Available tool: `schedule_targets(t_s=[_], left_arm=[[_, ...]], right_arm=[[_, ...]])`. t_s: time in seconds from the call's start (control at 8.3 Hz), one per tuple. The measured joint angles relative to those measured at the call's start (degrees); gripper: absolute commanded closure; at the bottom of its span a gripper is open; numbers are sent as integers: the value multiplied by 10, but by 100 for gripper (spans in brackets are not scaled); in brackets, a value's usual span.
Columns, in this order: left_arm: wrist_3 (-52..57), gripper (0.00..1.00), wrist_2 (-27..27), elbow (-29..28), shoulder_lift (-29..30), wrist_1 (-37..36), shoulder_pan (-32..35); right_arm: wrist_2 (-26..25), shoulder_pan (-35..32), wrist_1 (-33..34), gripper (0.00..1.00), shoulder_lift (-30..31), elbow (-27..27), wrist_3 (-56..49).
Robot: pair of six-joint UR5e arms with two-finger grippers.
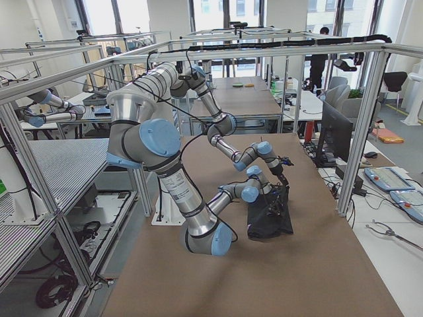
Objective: Fold clothes
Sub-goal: 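Lay the folded end onto the far half with both grippers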
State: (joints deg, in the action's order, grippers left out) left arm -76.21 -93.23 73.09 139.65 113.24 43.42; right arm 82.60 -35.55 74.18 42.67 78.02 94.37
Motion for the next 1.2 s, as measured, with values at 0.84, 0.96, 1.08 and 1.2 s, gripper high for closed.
schedule_targets(t_s=[0.84, 0.96, 1.08, 1.2], left_arm=[[3, 0, -92, 89, -56, 2, 37], [3, 0, -92, 89, -58, 2, 37], [3, 0, -91, 89, -59, 2, 37], [3, 0, -91, 90, -60, 2, 37]], right_arm=[[33, 27, -6, 8, 11, 30, 52], [24, 34, -10, 8, 23, 32, 52], [22, 37, -20, 9, 35, 38, 48], [23, 38, -27, 34, 42, 42, 45]])
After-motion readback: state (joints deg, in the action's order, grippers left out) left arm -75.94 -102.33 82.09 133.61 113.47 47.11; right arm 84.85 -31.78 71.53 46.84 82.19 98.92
